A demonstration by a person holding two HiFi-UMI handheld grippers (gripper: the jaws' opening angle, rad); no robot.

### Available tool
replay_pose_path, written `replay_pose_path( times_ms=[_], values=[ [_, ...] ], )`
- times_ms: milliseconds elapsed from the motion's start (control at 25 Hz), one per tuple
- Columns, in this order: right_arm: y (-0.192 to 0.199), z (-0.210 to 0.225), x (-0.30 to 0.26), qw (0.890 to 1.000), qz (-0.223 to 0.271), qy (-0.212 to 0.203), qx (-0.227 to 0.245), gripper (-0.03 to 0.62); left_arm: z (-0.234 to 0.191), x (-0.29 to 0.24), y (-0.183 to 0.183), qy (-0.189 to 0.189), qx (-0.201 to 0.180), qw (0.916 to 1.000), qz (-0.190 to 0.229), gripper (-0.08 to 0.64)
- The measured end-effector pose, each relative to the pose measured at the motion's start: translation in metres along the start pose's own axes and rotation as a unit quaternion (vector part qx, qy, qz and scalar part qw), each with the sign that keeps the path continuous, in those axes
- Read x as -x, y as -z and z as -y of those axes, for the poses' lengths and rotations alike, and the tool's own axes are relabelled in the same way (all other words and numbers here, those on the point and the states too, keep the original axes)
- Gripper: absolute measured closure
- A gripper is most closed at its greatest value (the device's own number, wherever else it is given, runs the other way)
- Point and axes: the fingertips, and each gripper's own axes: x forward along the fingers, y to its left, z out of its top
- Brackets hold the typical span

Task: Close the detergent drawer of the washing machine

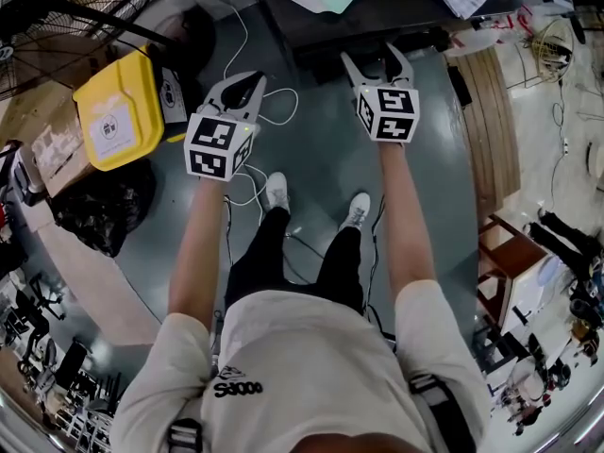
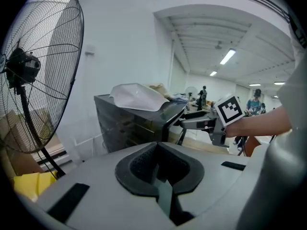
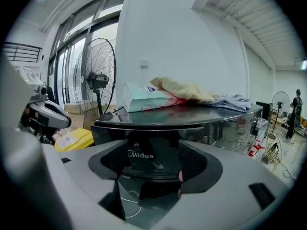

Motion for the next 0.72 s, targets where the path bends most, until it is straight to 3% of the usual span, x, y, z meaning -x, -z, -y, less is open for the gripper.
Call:
replay_pose_path(
  times_ms=[720],
  values=[
    [-0.005, 0.002, -0.012, 1.000, 0.009, 0.003, -0.001, 0.287, -0.002, 0.002, 0.002, -0.006, 0.002, 1.0000, -0.007, 0.541]
  ],
)
